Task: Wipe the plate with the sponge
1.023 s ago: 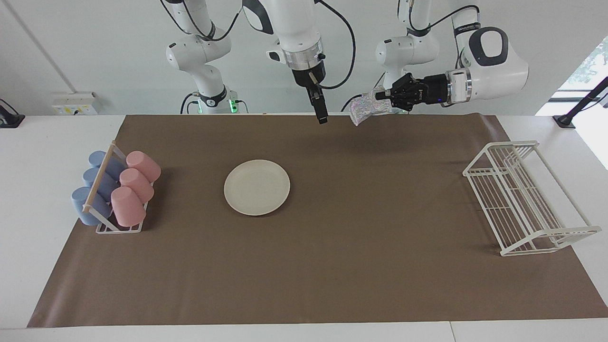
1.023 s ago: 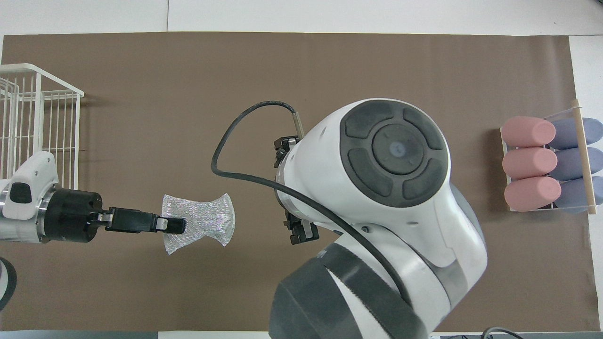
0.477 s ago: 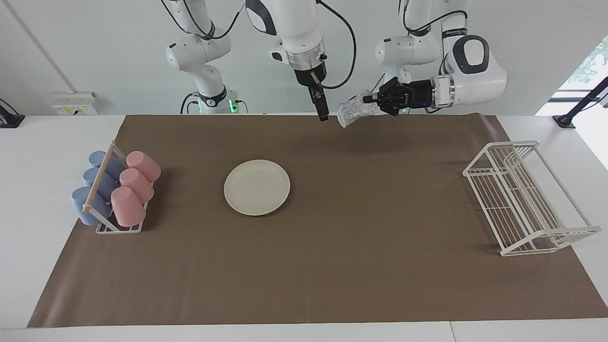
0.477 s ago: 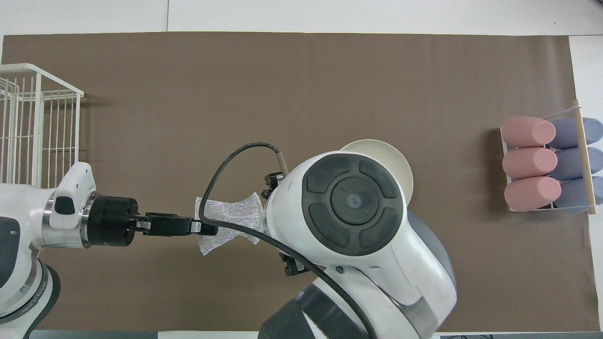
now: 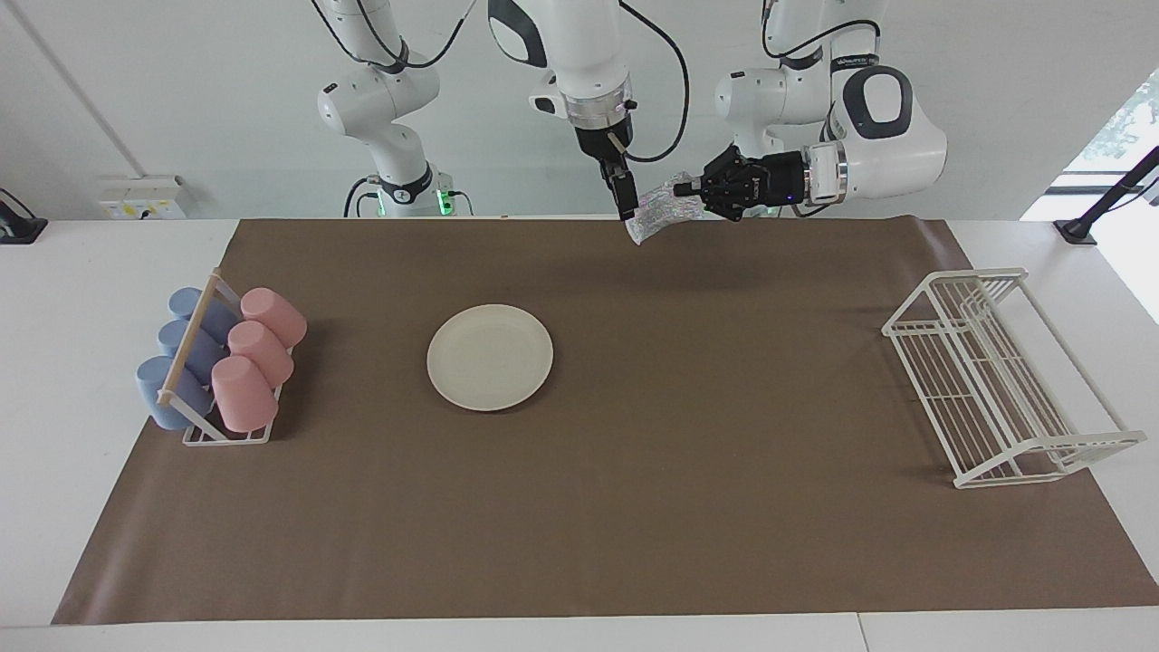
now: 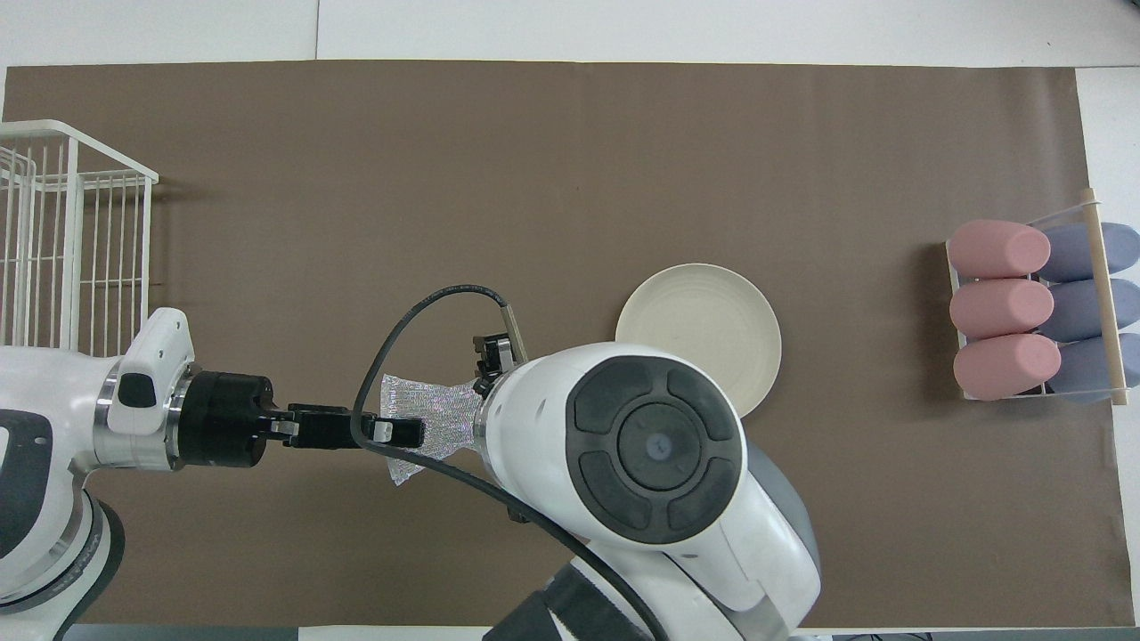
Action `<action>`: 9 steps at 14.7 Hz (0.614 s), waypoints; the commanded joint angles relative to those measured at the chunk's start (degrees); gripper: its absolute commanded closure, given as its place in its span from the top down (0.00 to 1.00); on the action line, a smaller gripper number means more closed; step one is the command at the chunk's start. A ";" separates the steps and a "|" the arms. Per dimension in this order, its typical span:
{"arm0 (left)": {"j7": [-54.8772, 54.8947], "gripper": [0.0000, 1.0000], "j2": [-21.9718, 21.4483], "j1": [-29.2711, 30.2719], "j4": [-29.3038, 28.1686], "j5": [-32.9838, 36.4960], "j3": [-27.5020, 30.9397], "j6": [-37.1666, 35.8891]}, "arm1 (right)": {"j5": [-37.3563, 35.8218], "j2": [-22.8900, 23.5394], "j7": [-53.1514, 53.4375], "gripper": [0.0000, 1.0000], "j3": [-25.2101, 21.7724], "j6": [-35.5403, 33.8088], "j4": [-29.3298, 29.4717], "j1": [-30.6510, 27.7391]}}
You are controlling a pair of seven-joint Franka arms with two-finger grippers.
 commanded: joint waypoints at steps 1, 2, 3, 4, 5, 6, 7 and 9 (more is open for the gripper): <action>0.77 0.00 -1.87 -1.17 -1.87 -1.10 0.78 1.28 | 1.33 -1.48 1.90 1.00 -0.06 1.86 -2.17 0.47; 0.85 0.00 -1.87 -1.17 -1.87 -1.10 0.78 1.19 | 1.33 -1.48 1.99 1.00 0.03 1.86 -2.17 0.47; 0.85 0.00 -1.87 -1.17 -1.87 -1.10 0.78 1.02 | 1.33 -1.48 2.25 1.00 0.03 1.86 -2.17 0.47; 0.85 0.00 -1.87 -1.17 -1.87 -1.10 0.78 0.75 | 1.33 -1.48 3.56 1.00 0.03 1.86 -2.17 0.55; 0.94 0.00 -1.87 -1.17 -1.87 -1.01 0.87 0.66 | 1.33 -1.48 4.79 1.00 0.03 1.95 -2.17 0.64; 0.94 0.00 -1.96 -1.17 -2.04 -1.01 0.87 0.58 | 1.33 -1.39 5.32 1.00 0.03 2.21 -2.17 0.99; 0.94 0.00 -1.96 -1.17 -2.13 -1.01 0.87 0.57 | 1.33 -1.30 5.42 1.00 0.03 3.26 -2.25 1.26; 0.94 0.00 -1.96 -1.17 -2.13 -0.92 0.87 0.57 | 1.33 -1.30 6.99 1.00 0.03 6.42 -3.13 1.78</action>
